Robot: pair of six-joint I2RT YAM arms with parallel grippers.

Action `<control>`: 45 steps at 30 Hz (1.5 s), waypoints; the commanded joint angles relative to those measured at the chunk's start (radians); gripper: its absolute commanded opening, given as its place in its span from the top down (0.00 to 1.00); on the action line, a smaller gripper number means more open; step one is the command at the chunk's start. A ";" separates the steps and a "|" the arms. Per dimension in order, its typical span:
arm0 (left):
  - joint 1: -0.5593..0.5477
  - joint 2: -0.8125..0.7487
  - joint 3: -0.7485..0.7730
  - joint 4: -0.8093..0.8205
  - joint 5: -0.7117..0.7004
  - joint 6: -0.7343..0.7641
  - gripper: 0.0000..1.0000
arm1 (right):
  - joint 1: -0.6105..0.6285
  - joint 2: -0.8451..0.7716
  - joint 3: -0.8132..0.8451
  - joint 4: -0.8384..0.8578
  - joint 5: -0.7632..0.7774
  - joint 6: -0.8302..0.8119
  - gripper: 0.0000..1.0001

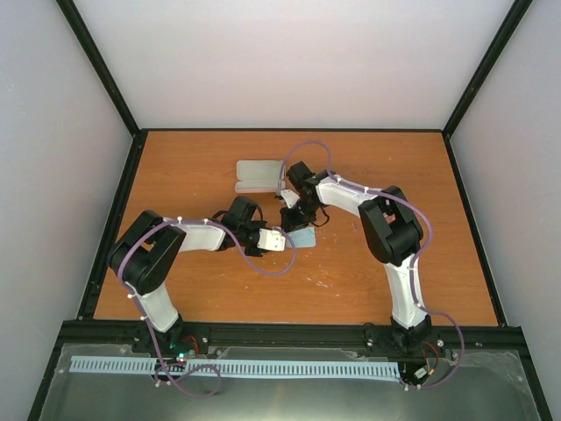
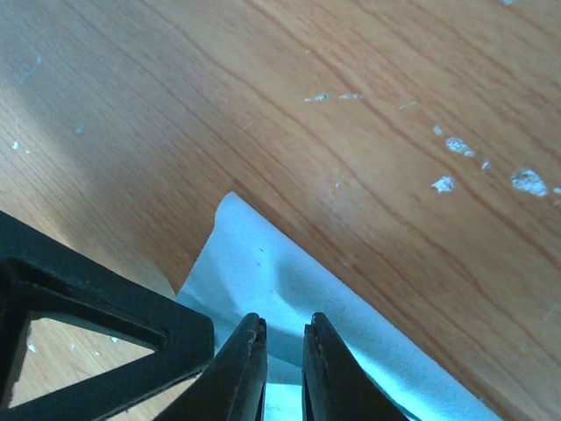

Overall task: Organize the sunglasses
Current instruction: Fold the glasses cleaning cloth at the center of the board.

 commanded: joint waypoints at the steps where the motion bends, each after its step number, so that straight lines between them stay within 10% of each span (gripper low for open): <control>1: -0.012 0.038 0.000 -0.062 -0.028 0.017 0.78 | 0.010 0.027 0.024 -0.045 0.012 -0.022 0.88; 21: -0.012 0.058 0.000 -0.052 -0.052 0.032 0.76 | 0.010 -0.099 -0.129 -0.128 0.001 -0.052 0.90; 34: -0.004 -0.061 -0.052 -0.062 -0.052 -0.043 0.44 | -0.008 -0.306 -0.181 -0.036 0.074 0.067 0.73; 41: 0.112 -0.087 0.140 -0.223 0.082 -0.274 0.74 | -0.063 -0.383 -0.332 -0.033 0.146 0.156 0.96; 45: 0.133 -0.037 0.252 -0.285 0.106 -0.299 0.76 | -0.061 -0.380 -0.393 -0.026 0.123 0.165 0.97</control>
